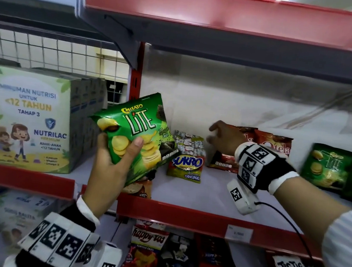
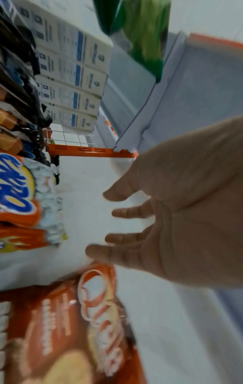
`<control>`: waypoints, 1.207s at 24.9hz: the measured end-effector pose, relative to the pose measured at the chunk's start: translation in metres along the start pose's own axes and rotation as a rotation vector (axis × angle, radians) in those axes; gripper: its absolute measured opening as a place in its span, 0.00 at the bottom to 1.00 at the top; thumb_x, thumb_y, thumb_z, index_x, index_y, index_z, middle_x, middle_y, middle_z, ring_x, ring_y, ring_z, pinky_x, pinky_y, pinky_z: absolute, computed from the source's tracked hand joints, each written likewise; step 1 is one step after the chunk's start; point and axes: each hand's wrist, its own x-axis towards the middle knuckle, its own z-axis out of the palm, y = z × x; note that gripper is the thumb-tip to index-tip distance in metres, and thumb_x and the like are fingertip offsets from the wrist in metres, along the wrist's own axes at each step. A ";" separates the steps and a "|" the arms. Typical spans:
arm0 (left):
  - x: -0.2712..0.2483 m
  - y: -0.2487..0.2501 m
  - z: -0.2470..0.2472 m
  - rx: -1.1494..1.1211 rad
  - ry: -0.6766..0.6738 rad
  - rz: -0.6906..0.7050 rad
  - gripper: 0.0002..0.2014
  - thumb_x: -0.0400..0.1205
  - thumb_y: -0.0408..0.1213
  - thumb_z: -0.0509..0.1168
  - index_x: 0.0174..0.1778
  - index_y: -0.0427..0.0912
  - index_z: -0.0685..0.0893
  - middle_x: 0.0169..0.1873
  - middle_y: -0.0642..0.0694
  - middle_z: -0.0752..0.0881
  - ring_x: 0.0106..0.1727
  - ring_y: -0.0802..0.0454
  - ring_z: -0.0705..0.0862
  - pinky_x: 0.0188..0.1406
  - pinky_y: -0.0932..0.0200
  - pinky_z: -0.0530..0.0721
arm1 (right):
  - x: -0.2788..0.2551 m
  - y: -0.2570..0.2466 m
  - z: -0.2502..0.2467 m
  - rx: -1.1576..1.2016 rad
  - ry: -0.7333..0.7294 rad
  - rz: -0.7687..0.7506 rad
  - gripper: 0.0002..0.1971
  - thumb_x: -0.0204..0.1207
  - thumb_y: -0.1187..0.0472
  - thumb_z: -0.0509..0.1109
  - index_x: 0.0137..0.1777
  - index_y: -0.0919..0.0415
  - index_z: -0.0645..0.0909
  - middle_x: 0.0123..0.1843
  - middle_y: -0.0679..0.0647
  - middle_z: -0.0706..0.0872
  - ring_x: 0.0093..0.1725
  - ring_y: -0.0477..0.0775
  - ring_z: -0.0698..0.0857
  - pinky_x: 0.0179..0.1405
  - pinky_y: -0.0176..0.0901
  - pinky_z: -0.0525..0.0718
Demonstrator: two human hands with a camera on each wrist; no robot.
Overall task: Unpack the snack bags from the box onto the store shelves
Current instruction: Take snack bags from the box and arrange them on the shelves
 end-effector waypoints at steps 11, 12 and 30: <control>-0.070 0.007 0.188 -0.118 -0.405 -0.076 0.22 0.72 0.50 0.68 0.62 0.53 0.77 0.53 0.64 0.88 0.54 0.67 0.86 0.48 0.76 0.81 | -0.142 0.105 -0.103 0.771 -0.012 -0.105 0.35 0.66 0.58 0.78 0.73 0.50 0.70 0.54 0.48 0.86 0.47 0.42 0.88 0.42 0.35 0.88; -0.079 0.006 0.209 -0.103 -0.450 -0.099 0.24 0.71 0.53 0.69 0.62 0.54 0.77 0.52 0.65 0.88 0.53 0.68 0.86 0.48 0.76 0.81 | -0.150 0.127 -0.110 0.774 0.019 -0.068 0.31 0.68 0.61 0.78 0.70 0.50 0.72 0.54 0.50 0.87 0.47 0.45 0.87 0.42 0.35 0.88; -0.140 -0.048 0.329 1.005 -0.523 0.028 0.18 0.81 0.55 0.59 0.64 0.54 0.78 0.56 0.57 0.86 0.58 0.49 0.82 0.52 0.56 0.77 | -0.062 0.337 -0.153 0.011 0.102 0.524 0.20 0.74 0.51 0.75 0.51 0.70 0.80 0.52 0.62 0.84 0.51 0.59 0.83 0.48 0.45 0.81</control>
